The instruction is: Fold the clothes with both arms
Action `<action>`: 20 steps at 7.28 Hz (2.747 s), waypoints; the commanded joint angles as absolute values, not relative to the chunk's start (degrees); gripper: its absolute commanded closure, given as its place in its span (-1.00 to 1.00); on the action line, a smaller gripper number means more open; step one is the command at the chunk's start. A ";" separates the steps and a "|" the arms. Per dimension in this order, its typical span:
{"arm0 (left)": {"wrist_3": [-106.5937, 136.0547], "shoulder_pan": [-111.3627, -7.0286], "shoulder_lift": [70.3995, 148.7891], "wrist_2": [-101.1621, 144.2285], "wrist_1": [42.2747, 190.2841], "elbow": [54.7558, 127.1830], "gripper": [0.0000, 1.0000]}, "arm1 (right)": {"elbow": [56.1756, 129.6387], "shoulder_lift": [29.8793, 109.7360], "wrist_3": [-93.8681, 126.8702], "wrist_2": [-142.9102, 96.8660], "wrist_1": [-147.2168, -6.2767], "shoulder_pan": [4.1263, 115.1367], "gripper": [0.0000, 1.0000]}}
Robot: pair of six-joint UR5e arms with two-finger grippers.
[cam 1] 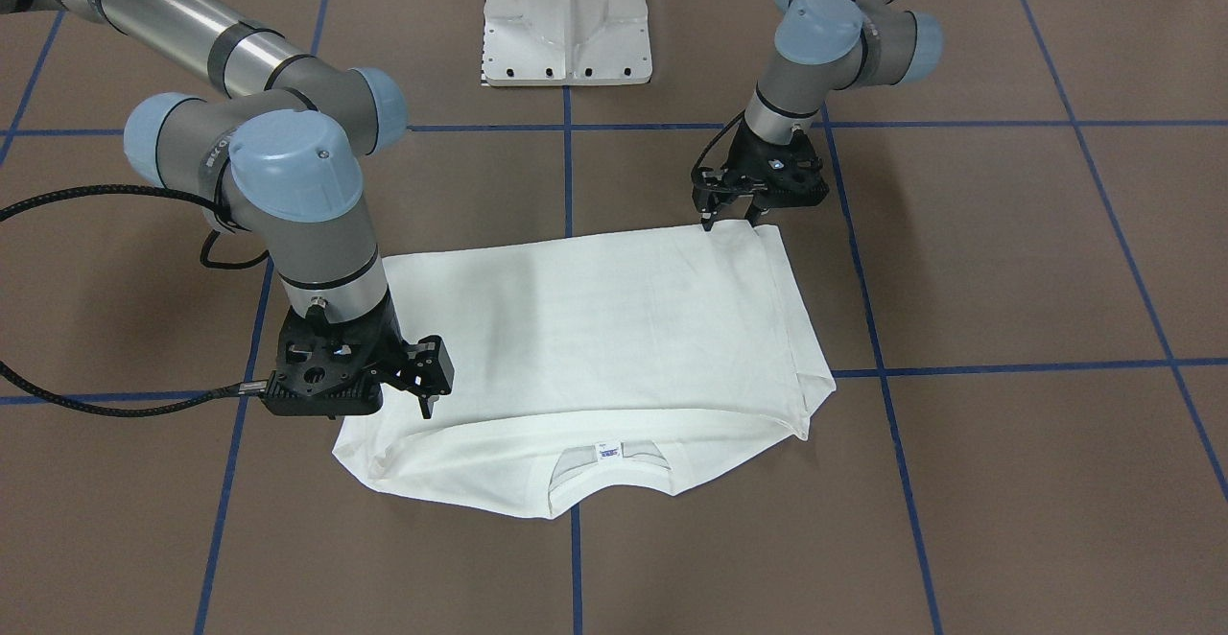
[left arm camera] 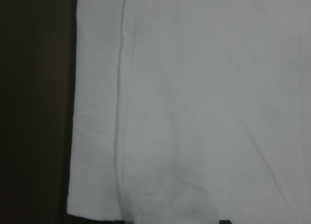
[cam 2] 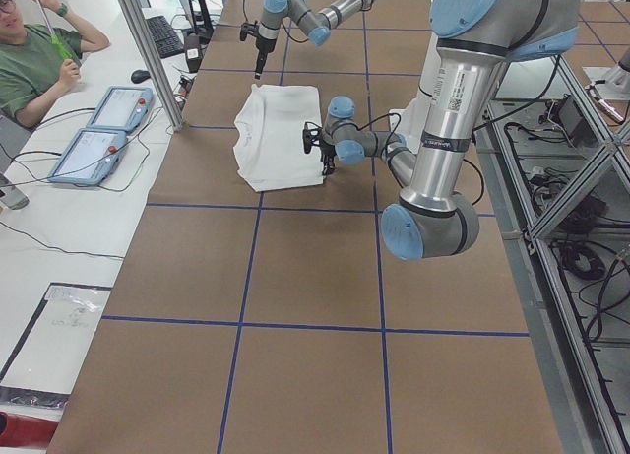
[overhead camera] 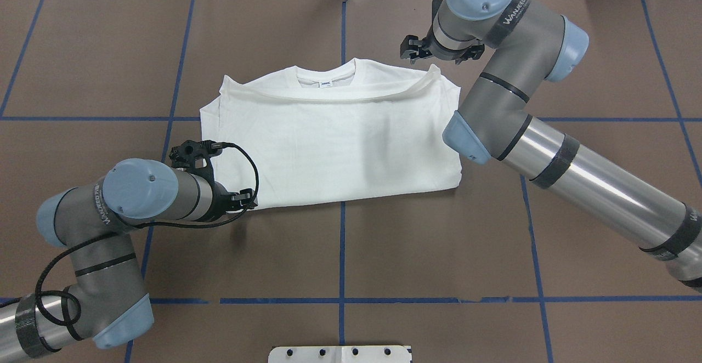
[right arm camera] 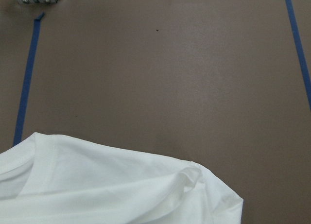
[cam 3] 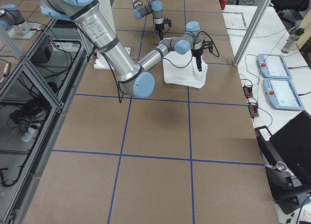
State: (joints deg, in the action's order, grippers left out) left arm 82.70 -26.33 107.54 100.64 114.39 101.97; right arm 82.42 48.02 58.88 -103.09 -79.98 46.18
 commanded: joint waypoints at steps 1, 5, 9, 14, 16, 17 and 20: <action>82.71 -26.54 107.67 100.63 114.08 101.95 0.51 | 82.53 47.99 58.89 -103.18 -79.98 46.14 -1.00; 81.92 -29.43 105.57 100.72 113.82 103.80 1.00 | 83.05 47.99 59.41 -103.36 -79.98 45.79 -1.00; 62.74 -41.88 103.27 100.72 113.73 100.57 1.00 | 83.41 48.08 59.68 -103.27 -79.89 45.26 -1.00; 48.60 -55.63 126.60 98.63 120.90 63.98 1.00 | 84.55 47.99 59.77 -103.18 -80.24 44.91 -1.00; 43.71 -57.81 131.04 96.58 123.92 58.96 -0.28 | 84.11 47.38 61.33 -103.18 -80.16 44.65 -1.00; 42.38 -58.01 128.87 99.72 124.27 63.15 -0.99 | 83.33 45.98 63.78 -102.92 -80.33 43.69 -1.00; 43.41 -58.62 123.16 109.69 124.19 73.62 -1.00 | 66.68 32.91 68.46 -97.59 -77.72 39.92 -0.99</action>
State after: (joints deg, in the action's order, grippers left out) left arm 42.96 -58.43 125.77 107.54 124.21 69.06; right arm 73.74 38.14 66.68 -100.42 -79.57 41.62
